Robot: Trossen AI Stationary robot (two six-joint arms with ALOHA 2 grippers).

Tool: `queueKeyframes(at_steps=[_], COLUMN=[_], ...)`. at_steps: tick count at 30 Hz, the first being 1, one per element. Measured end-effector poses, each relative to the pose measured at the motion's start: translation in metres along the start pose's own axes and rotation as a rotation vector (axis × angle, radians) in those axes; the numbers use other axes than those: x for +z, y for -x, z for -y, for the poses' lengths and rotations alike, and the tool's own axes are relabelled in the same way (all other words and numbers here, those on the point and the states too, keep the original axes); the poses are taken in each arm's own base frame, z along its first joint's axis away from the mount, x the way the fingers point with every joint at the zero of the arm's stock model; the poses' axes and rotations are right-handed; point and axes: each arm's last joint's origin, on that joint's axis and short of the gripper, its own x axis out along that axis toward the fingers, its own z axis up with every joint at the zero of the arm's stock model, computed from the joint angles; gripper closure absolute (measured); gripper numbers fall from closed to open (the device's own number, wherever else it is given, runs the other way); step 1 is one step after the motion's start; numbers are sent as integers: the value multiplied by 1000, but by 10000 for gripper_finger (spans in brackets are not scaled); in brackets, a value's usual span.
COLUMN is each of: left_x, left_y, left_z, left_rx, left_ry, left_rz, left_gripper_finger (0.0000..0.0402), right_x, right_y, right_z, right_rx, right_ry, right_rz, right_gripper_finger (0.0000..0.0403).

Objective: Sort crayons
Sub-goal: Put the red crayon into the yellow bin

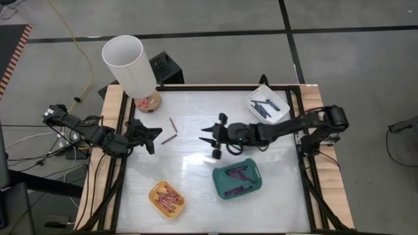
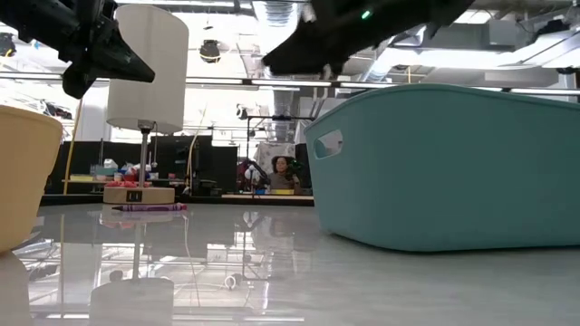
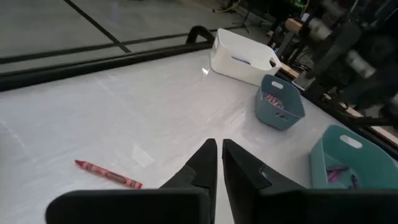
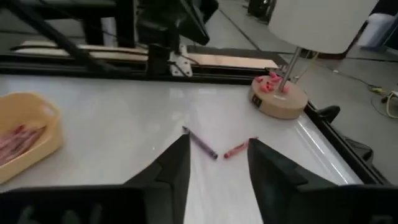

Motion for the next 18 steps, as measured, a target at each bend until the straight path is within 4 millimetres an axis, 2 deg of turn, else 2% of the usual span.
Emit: queueKeyframes(at_steps=[5, 13, 18], left_x=[1, 3, 4], left_y=[0, 2, 3], left_z=[-1, -2, -3], left_rx=[19, 12, 1], left_ry=[0, -11, -5], left_rz=[18, 23, 23], left_gripper_finger=[370, 341, 326], right_x=[-13, -13, -8], right_y=[-42, -112, -142], right_z=[2, 7, 11], right_rx=[-45, -91, -106], right_ry=[-8, -3, 10], right_rz=[-7, -107, -190], right_gripper_finger=[221, 213, 213])
